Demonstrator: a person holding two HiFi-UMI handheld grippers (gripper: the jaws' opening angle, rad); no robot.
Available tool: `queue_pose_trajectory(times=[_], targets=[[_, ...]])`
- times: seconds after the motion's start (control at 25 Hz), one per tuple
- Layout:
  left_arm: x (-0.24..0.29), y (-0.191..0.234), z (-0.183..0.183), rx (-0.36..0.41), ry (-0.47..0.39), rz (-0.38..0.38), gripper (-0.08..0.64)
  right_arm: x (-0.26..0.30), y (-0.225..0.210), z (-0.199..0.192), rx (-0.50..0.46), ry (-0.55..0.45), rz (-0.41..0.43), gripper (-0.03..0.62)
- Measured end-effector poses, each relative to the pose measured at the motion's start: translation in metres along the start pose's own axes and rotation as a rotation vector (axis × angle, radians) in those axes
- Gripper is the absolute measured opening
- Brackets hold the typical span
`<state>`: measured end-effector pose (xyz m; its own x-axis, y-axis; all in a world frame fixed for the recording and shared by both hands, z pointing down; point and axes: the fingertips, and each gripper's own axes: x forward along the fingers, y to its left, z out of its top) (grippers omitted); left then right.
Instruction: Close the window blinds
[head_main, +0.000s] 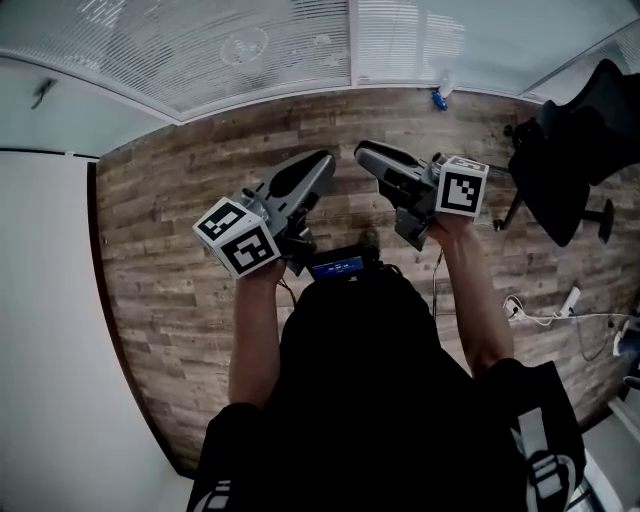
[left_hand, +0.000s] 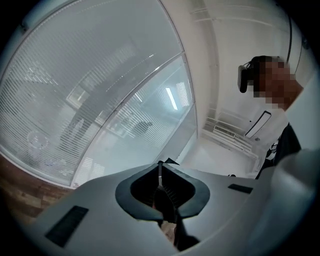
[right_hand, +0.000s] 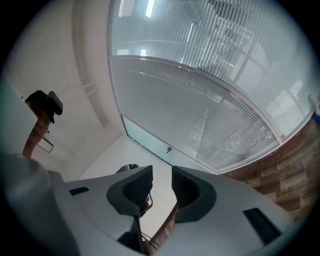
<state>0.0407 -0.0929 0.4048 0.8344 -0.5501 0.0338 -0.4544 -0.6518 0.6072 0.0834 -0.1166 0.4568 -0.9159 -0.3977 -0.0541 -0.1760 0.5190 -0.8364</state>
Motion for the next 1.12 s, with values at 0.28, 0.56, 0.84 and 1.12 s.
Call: queue_pose_trajectory(times=[0.28, 0.56, 0.84, 1.12], targets=[[-0.029, -0.009, -0.007, -0.011, -0.036, -0.026, 0.018, -0.008, 0.024, -0.03, -0.041, 0.018, -0.044, 0.126], [-0.062, -0.015, -0.023, -0.084, -0.093, -0.079, 0.018, -0.024, 0.043, -0.082, -0.052, 0.044, -0.149, 0.126], [-0.084, -0.033, -0.034, -0.116, -0.132, -0.145, 0.018, -0.05, 0.063, -0.115, -0.073, 0.012, -0.242, 0.126], [-0.101, -0.052, -0.05, -0.131, -0.135, -0.159, 0.018, -0.064, 0.077, -0.131, -0.061, -0.022, -0.248, 0.126]])
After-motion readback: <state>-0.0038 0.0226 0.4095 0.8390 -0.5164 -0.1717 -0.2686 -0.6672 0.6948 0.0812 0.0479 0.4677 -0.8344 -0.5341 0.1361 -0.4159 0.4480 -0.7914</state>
